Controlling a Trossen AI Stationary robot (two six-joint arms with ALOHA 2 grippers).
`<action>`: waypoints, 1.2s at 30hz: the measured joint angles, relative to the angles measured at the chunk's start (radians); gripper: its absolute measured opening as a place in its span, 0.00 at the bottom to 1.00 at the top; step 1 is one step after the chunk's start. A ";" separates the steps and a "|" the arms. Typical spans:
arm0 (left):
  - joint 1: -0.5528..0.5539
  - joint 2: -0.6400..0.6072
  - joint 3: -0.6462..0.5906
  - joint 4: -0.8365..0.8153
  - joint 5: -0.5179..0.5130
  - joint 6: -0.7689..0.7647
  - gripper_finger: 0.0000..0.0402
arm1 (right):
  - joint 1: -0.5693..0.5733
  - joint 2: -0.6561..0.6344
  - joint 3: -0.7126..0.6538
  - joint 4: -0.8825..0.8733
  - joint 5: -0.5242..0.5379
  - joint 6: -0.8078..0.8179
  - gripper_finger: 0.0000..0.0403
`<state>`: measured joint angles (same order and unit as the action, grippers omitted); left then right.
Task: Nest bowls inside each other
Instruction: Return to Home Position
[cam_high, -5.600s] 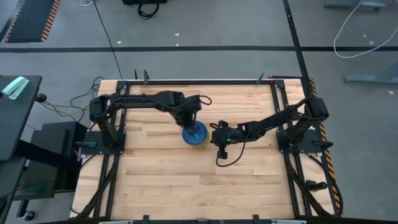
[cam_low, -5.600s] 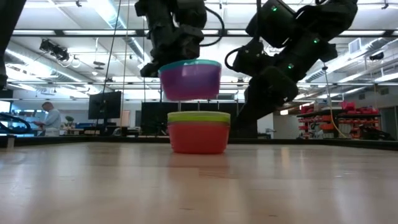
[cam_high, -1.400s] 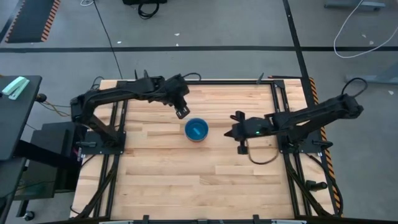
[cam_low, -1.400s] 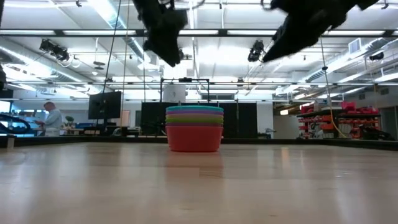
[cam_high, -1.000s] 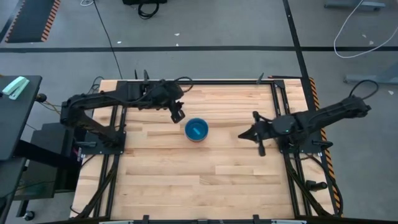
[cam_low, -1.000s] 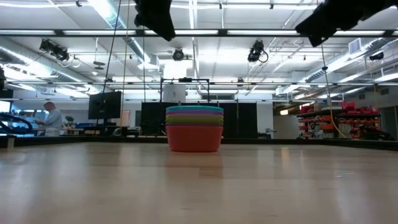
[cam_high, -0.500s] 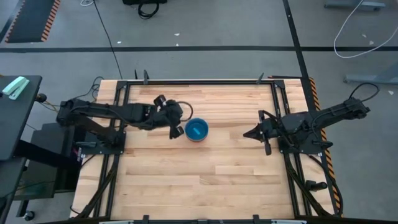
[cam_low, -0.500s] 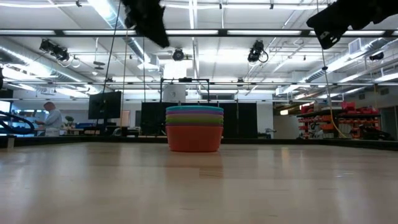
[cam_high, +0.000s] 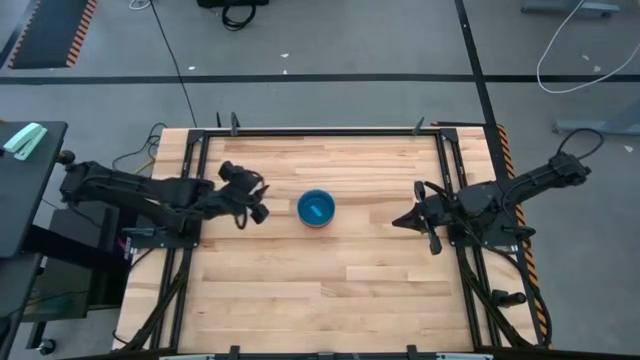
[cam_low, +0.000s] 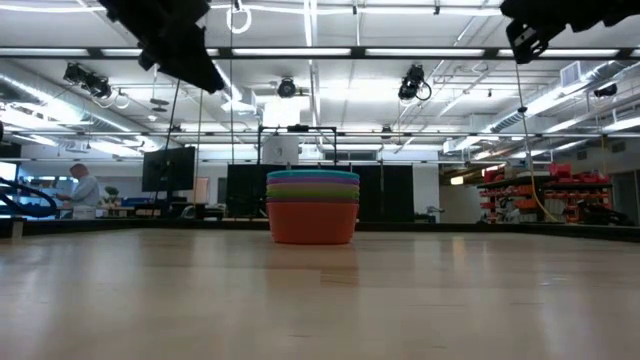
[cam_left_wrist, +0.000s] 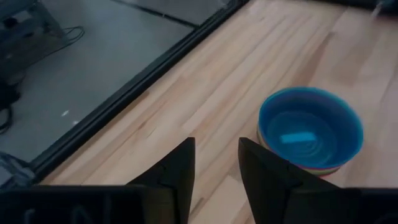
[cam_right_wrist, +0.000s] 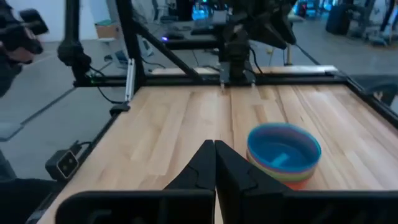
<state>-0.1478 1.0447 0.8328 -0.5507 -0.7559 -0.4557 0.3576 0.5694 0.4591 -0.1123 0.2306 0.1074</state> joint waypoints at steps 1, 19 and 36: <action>-0.005 -0.028 -0.018 0.007 0.000 0.000 0.32 | 0.006 0.000 0.000 0.009 0.001 -0.004 0.01; -0.070 -0.117 -0.041 0.078 0.000 -0.067 0.34 | 0.012 -0.001 0.000 0.127 -0.036 0.103 0.02; -0.220 -0.169 -0.166 0.266 -0.091 0.013 0.35 | 0.079 -0.009 -0.191 0.506 -0.117 0.091 0.04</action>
<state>-0.3679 0.8755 0.6669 -0.2846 -0.8470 -0.4424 0.4362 0.5606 0.2678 0.3941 0.1135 0.1981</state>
